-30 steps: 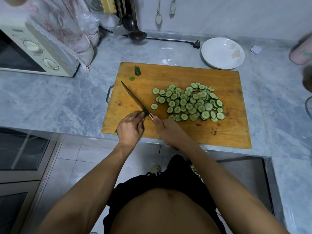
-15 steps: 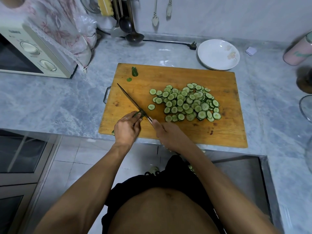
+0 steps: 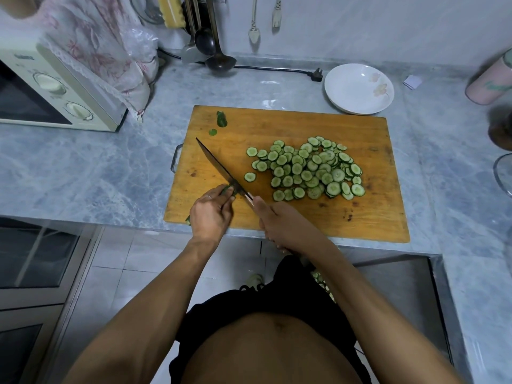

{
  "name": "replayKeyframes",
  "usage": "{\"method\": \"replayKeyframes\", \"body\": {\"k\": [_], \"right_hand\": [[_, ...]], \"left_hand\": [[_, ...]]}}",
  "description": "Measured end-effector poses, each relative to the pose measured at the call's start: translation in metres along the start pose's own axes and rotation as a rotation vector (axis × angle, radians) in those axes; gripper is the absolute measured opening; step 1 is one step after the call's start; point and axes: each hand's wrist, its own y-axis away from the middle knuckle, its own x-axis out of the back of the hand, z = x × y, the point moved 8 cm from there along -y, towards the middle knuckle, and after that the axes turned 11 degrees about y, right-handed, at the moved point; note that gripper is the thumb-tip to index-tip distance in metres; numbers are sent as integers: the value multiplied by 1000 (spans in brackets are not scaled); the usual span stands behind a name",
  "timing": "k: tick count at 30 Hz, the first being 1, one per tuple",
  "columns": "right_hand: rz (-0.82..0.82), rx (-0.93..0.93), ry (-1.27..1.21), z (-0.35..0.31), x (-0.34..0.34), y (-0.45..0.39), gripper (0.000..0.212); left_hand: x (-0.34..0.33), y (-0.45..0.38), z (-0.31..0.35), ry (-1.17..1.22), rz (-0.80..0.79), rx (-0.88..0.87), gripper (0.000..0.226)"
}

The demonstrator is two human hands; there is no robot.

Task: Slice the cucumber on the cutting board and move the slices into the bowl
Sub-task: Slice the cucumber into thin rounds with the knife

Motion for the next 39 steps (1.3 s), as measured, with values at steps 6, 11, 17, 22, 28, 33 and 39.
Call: {"method": "replayKeyframes", "body": {"k": [6, 11, 17, 22, 28, 33, 39], "right_hand": [[-19, 11, -42, -2, -1, -8, 67], [25, -1, -6, 3, -13, -24, 63], [59, 11, 96, 0, -15, -29, 62], [24, -25, 49, 0, -15, -24, 62], [-82, -169, -62, 12, -20, -21, 71], [46, -86, 86, 2, -13, -22, 72], [79, -27, 260, -9, -9, -26, 67]], "left_hand": [[0, -4, -3, 4, -8, 36, 28], [-2, -3, -2, -4, -27, 34, 27], [0, -3, 4, -52, -32, -25, 27], [5, -5, 5, -29, -79, -45, 26], [5, 2, 9, -151, 8, -28, 25], [5, 3, 9, -139, 17, 18, 26], [5, 6, 13, -135, 7, -32, 25]]}}
